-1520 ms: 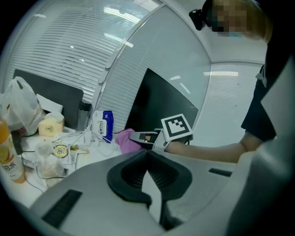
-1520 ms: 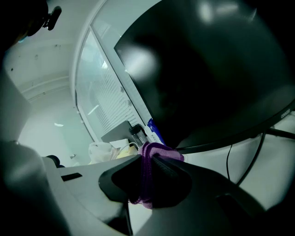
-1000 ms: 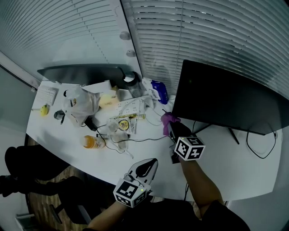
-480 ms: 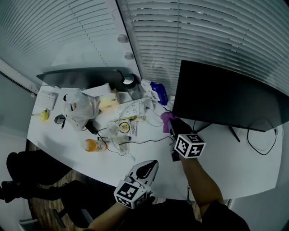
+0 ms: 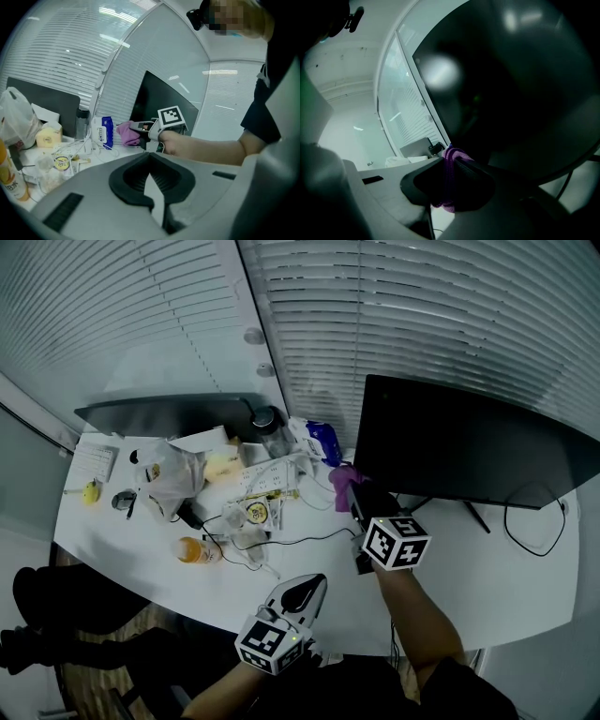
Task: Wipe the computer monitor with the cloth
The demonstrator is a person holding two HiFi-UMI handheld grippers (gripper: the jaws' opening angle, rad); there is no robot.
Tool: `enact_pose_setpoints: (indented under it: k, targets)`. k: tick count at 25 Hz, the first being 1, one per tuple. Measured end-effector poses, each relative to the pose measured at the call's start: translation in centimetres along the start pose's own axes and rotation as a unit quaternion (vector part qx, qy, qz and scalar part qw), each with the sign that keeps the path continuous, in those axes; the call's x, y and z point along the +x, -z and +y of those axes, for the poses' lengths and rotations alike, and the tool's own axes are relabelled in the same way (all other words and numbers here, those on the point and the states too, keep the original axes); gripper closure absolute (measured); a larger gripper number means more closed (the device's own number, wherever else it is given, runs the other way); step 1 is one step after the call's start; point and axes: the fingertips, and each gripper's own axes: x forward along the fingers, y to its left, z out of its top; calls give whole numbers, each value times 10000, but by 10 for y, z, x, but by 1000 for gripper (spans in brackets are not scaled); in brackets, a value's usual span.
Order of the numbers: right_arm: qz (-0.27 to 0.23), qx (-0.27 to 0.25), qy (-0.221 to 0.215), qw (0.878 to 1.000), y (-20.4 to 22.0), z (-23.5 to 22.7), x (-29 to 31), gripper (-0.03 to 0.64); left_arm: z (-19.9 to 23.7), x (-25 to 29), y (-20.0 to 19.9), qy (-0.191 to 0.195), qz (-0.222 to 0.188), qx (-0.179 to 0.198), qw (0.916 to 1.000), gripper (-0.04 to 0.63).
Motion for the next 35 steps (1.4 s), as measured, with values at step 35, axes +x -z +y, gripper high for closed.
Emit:
enact_pose_setpoints:
  k: [35]
  targets:
    - [-1574,-1252,-236,9793,-199,96,-83,540,-41,-38,-38,308,-649,587,9957,591]
